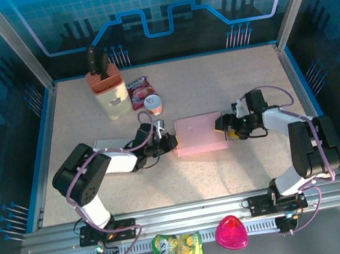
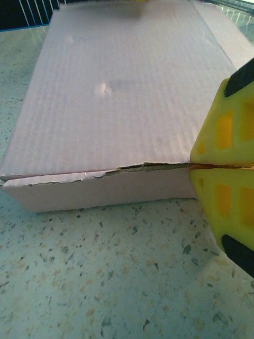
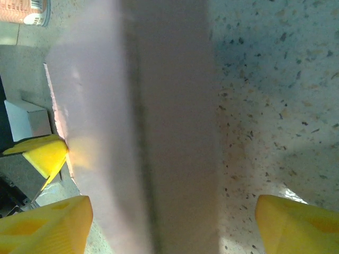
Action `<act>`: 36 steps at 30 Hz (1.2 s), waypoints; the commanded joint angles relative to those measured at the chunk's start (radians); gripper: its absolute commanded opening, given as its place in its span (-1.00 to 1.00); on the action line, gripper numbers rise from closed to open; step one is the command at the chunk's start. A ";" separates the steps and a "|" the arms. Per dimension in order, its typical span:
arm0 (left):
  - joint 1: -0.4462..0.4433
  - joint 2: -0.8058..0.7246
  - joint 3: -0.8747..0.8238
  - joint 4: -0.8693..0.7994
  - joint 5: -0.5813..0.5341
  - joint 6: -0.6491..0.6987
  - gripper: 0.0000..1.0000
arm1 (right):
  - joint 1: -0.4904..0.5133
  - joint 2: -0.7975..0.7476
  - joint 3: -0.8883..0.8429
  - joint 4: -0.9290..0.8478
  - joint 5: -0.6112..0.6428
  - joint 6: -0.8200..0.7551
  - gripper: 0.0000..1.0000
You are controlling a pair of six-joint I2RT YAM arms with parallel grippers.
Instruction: Fold the paper box
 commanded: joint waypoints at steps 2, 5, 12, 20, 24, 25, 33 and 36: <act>0.017 0.041 -0.053 -0.056 -0.024 -0.012 -0.84 | -0.010 0.001 -0.032 0.058 -0.059 0.007 0.62; 0.017 0.048 -0.053 -0.056 -0.022 -0.012 -0.84 | 0.002 0.001 -0.038 0.103 -0.103 0.035 0.58; 0.017 0.057 -0.043 -0.057 -0.022 -0.009 -0.84 | 0.056 -0.013 -0.055 0.228 -0.140 0.140 0.22; -0.008 -0.104 -0.038 -0.175 -0.107 0.101 -0.17 | 0.081 -0.020 -0.053 0.264 -0.160 0.246 -0.04; -0.105 -0.254 0.025 -0.371 -0.291 0.304 0.04 | 0.080 -0.037 -0.055 0.239 -0.141 0.284 -0.13; -0.136 -0.280 0.039 -0.396 -0.333 0.366 0.07 | 0.079 -0.039 -0.056 0.238 -0.142 0.292 -0.13; -0.425 -0.337 0.071 -0.396 -0.641 0.923 0.23 | 0.053 -0.072 -0.066 0.209 -0.197 0.365 -0.15; -0.483 -0.272 0.111 -0.395 -0.767 1.049 0.39 | 0.038 -0.092 -0.069 0.179 -0.224 0.378 -0.14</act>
